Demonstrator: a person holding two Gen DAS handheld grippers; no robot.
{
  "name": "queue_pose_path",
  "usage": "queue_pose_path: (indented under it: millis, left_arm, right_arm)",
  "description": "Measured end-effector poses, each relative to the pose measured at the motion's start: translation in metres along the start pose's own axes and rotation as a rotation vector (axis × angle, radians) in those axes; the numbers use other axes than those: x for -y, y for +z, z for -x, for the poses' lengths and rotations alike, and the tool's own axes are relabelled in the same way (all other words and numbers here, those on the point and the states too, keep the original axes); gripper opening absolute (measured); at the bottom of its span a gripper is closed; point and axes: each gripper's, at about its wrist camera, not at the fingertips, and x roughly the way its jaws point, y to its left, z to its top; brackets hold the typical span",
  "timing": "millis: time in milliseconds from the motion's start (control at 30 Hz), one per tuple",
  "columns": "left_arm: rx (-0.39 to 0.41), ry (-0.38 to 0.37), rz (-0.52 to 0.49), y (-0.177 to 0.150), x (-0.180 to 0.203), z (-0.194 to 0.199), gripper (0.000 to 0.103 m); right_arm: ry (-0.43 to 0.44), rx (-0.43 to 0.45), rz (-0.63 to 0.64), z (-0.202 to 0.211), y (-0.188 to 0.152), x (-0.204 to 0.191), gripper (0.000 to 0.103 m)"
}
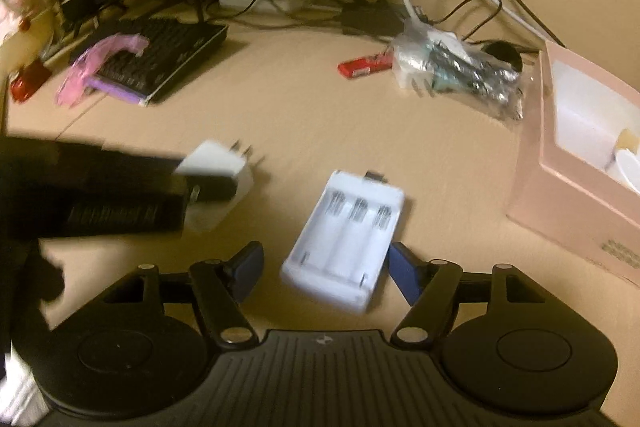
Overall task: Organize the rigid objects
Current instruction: 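Grasp the white battery charger with the right tool while the left tool holds the plug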
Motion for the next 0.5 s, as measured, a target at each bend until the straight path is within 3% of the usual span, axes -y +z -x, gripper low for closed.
queue_pose_path:
  millis: [33,100,333,500]
  left_arm:
    - [0.003,-0.003,0.011,-0.001,-0.001,0.0,0.052]
    - [-0.012,-0.01,-0.002,-0.003,-0.001,-0.001,0.052]
    - [-0.004,0.006,-0.188,-0.006,0.022,-0.007,0.051]
    - [0.018,-0.069,-0.311,-0.006,0.044,-0.003,0.05]
  right_arm:
    - [-0.02,0.007,0.001,-0.003,0.003,-0.001,0.066]
    - [-0.052,0.018,0.052,-0.005,0.005,-0.005,0.049]
    - [-0.046,0.014,0.056,0.031,-0.007,0.022,0.048]
    - [-0.1,0.042,-0.017,0.069,-0.019,0.055,0.048]
